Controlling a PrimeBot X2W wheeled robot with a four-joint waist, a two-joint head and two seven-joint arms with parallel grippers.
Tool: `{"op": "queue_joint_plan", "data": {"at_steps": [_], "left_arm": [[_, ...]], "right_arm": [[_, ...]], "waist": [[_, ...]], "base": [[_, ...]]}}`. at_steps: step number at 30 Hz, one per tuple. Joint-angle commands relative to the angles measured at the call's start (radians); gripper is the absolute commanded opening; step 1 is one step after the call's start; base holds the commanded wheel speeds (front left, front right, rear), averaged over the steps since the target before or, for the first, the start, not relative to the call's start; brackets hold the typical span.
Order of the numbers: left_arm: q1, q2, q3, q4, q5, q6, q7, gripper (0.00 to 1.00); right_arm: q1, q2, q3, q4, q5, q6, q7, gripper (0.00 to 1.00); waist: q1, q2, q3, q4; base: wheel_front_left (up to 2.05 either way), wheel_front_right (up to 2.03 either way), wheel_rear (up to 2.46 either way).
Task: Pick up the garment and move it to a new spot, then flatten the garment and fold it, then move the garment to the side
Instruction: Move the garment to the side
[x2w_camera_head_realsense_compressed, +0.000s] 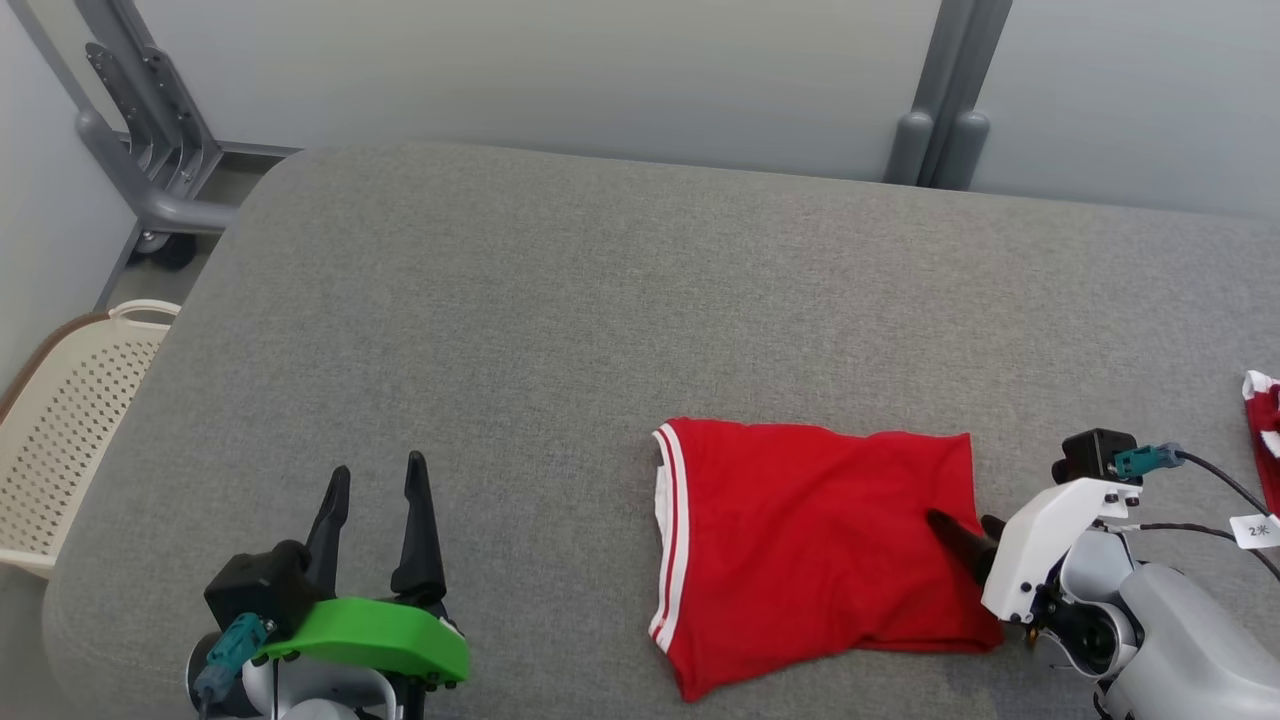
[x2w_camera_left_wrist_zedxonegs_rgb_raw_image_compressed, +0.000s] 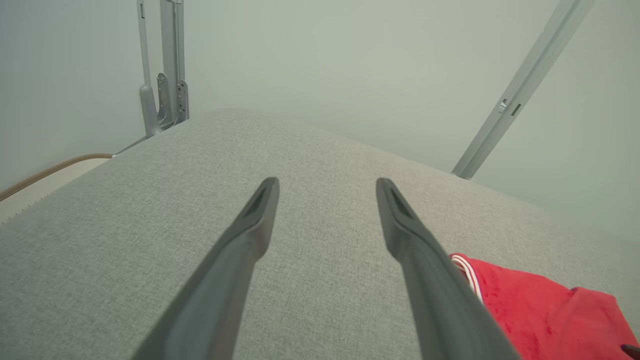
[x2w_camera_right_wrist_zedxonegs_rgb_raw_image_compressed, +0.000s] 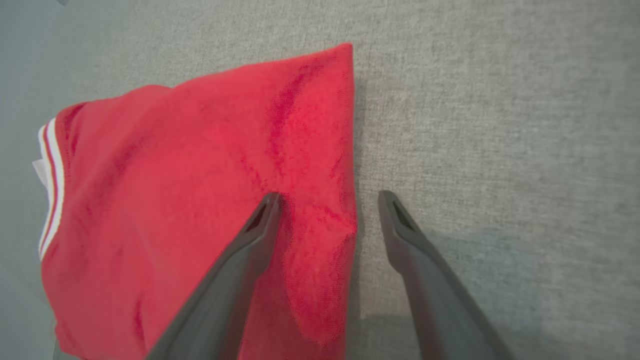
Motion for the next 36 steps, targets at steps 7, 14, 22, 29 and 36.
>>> {"op": "queue_joint_plan", "data": {"at_steps": [7,14,22,29,36], "left_arm": [[-0.017,0.005,0.003,-0.002,0.005,0.004,-0.004,1.00],[-0.016,0.006,0.003,-0.009,0.005,0.004,-0.006,1.00],[-0.021,-0.001,-0.012,-0.013,0.014,-0.005,-0.010,1.00],[-0.024,-0.011,-0.015,-0.003,0.023,-0.006,-0.014,1.00],[-0.030,-0.014,-0.013,0.008,0.043,0.003,-0.018,1.00]], "right_arm": [[-0.033,-0.016,0.065,0.021,0.065,0.000,0.005,0.13],[-0.062,-0.055,0.116,0.012,0.096,0.000,-0.049,0.00],[-0.108,-0.103,0.145,0.019,0.077,0.000,-0.113,0.00],[-0.162,-0.140,0.158,0.027,0.055,0.000,-0.124,0.00],[-0.221,-0.159,0.167,0.021,0.038,0.000,-0.112,0.00]], "waist": [[0.0000,0.0000,0.011,0.011],[0.0000,0.0000,0.012,-0.021],[0.0000,0.0000,0.005,-0.117],[0.0000,0.0000,-0.003,-0.279],[0.0000,0.0000,0.004,-0.438]], "base": [[0.00,0.00,0.00],[0.00,0.00,0.00],[0.00,0.00,0.00],[0.00,0.00,0.00],[0.00,0.00,0.00]]}}
